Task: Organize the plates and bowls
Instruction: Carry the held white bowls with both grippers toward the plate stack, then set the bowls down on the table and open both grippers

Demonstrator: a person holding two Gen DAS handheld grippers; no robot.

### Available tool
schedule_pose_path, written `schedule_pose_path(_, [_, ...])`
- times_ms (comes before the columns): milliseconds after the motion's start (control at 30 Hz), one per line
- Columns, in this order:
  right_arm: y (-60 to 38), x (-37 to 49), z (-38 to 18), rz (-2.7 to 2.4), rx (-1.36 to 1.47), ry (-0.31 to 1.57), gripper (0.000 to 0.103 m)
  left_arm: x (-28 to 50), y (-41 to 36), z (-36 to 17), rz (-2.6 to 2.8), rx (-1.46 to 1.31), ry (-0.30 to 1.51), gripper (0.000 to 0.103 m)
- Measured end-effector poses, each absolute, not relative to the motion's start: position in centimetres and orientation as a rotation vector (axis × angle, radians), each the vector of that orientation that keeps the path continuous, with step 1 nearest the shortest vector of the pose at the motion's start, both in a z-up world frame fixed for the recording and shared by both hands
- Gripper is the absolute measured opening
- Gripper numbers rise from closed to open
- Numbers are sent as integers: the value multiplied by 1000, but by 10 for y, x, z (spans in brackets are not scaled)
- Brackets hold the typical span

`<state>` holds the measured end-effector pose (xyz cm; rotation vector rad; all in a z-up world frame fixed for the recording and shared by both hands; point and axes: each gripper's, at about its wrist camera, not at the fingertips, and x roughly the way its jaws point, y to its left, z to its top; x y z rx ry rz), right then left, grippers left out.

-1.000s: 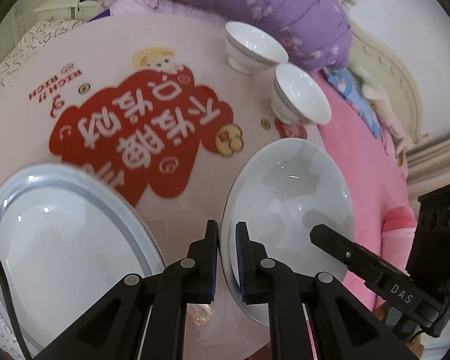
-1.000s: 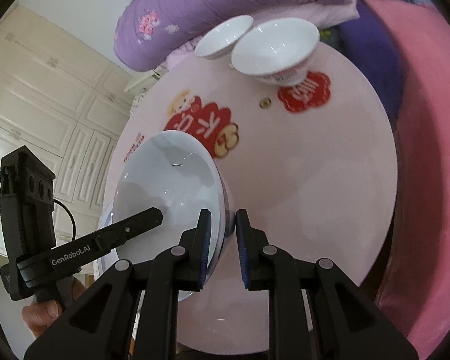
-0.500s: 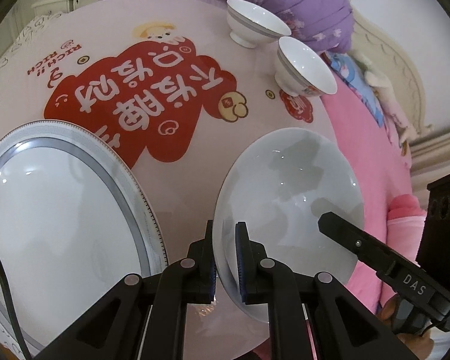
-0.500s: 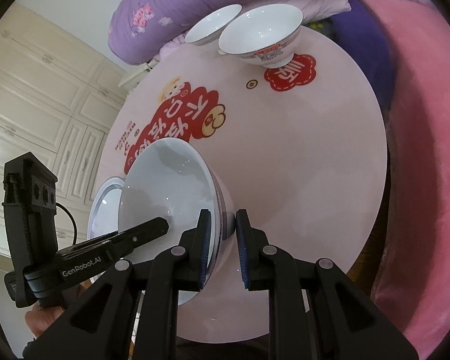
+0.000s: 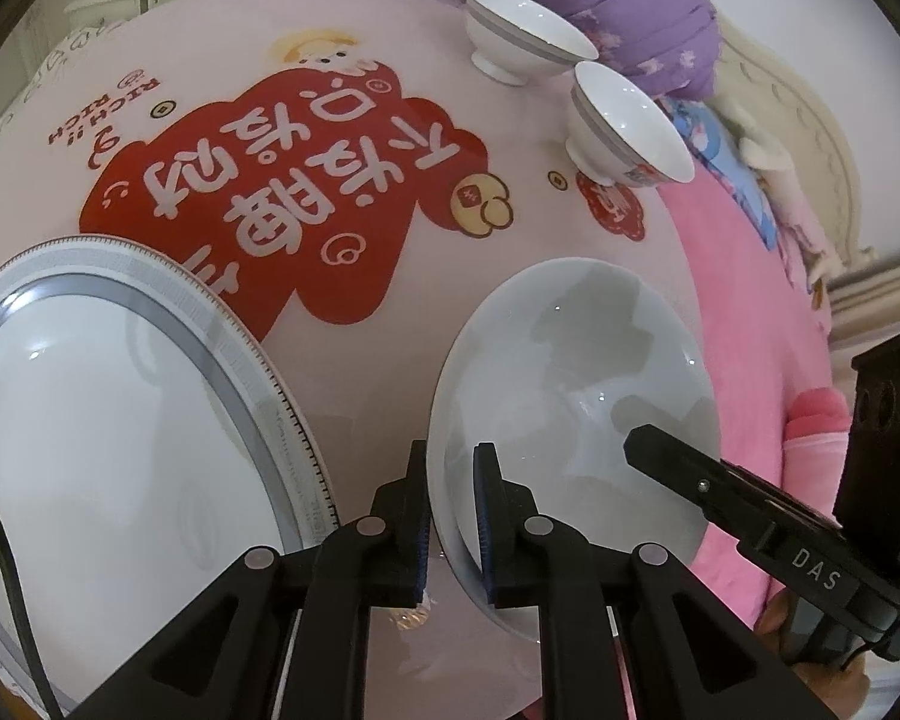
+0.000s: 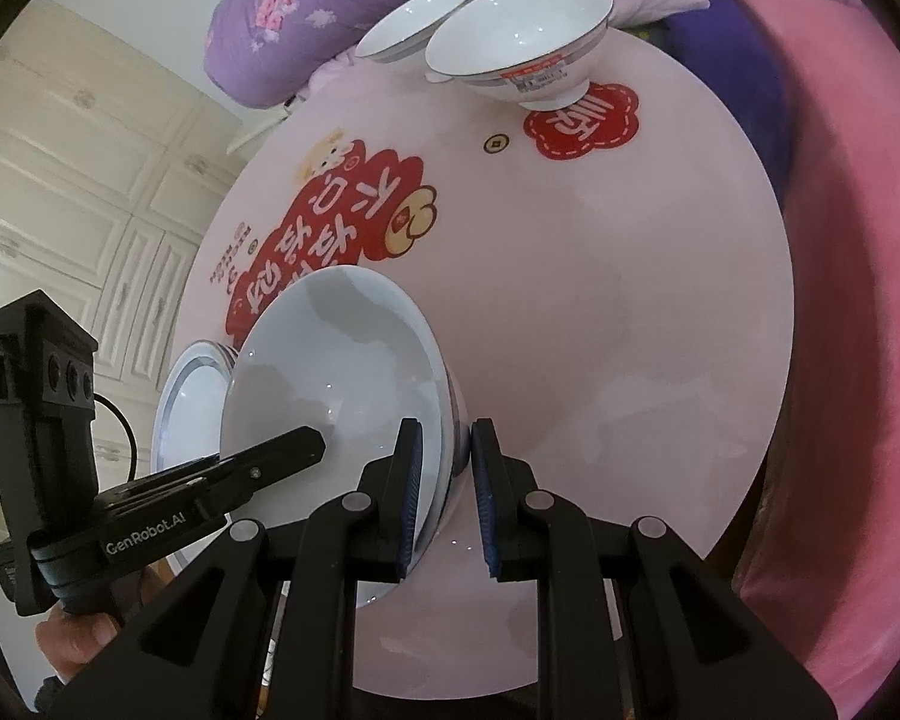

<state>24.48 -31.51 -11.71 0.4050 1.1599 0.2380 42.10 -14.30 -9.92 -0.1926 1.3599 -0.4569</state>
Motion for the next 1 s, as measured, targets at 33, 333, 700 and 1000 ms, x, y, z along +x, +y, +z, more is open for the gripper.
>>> schedule_pose_path(33, [-315, 245, -117, 239, 405, 1160, 19, 422, -143, -99, -457, -191, 1359, 9])
schedule_pose_path(333, [-316, 247, -114, 238, 393, 1149, 20, 425, -146, -100, -464, -183, 1353, 23])
schedule_pose_path(700, [-340, 254, -85, 190, 408, 1004, 103, 431, -147, -61, -476, -145, 1184, 91])
schedule_pose_path(1000, [-370, 268, -52, 156, 446, 898, 103, 444, -135, -21, -451, -132, 1011, 93])
